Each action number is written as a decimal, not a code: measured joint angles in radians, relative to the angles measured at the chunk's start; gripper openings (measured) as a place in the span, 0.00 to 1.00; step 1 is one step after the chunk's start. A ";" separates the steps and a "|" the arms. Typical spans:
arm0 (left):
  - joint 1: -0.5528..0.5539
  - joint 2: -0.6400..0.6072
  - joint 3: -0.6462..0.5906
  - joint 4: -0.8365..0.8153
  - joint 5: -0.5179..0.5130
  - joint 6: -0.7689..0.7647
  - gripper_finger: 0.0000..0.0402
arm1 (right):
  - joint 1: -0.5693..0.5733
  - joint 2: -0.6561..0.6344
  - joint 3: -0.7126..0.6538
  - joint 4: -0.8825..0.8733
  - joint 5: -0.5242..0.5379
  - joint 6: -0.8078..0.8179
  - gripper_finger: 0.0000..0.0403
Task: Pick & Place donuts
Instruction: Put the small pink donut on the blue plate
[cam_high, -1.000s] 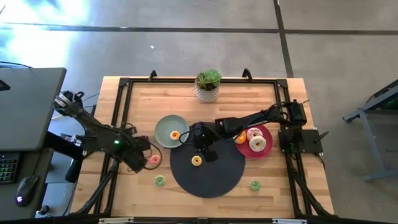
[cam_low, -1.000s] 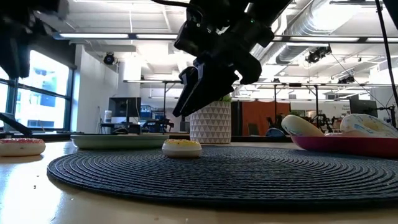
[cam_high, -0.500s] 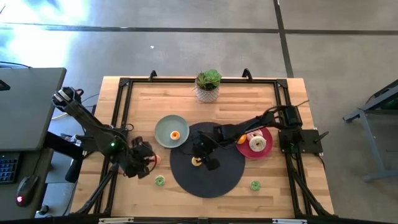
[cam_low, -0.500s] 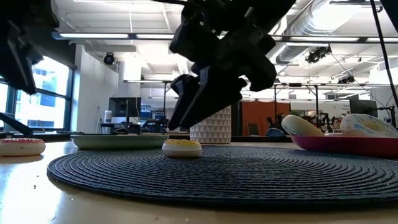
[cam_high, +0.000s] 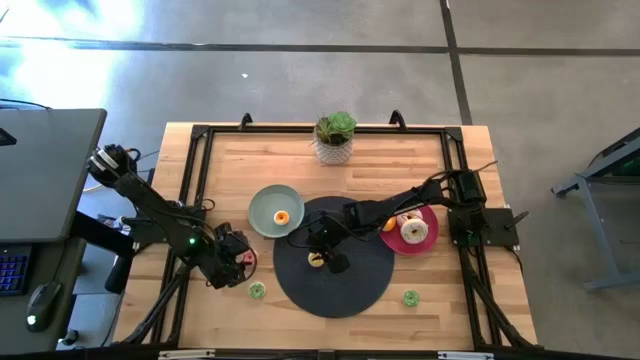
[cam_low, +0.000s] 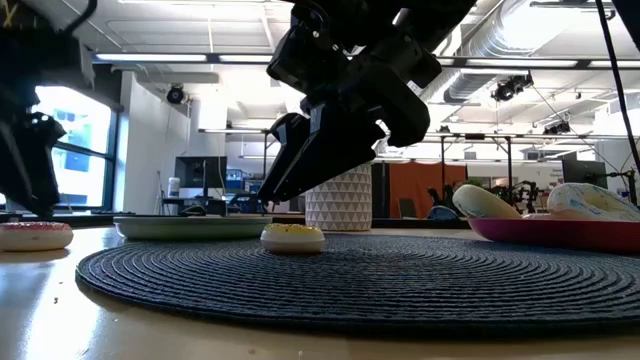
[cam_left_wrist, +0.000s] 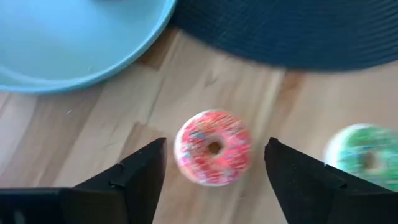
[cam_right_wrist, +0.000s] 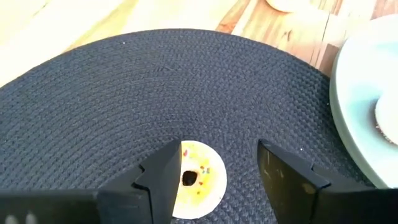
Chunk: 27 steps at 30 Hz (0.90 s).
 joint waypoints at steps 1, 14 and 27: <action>0.000 0.019 -0.001 -0.003 0.000 0.000 0.66 | 0.000 0.000 0.000 0.000 0.000 -0.001 0.50; 0.000 0.174 0.000 0.083 0.021 -0.078 0.63 | -0.002 0.000 0.000 0.007 0.000 0.000 0.50; 0.000 0.162 0.021 0.060 0.001 -0.066 0.35 | -0.002 -0.001 0.000 0.007 0.000 0.016 0.50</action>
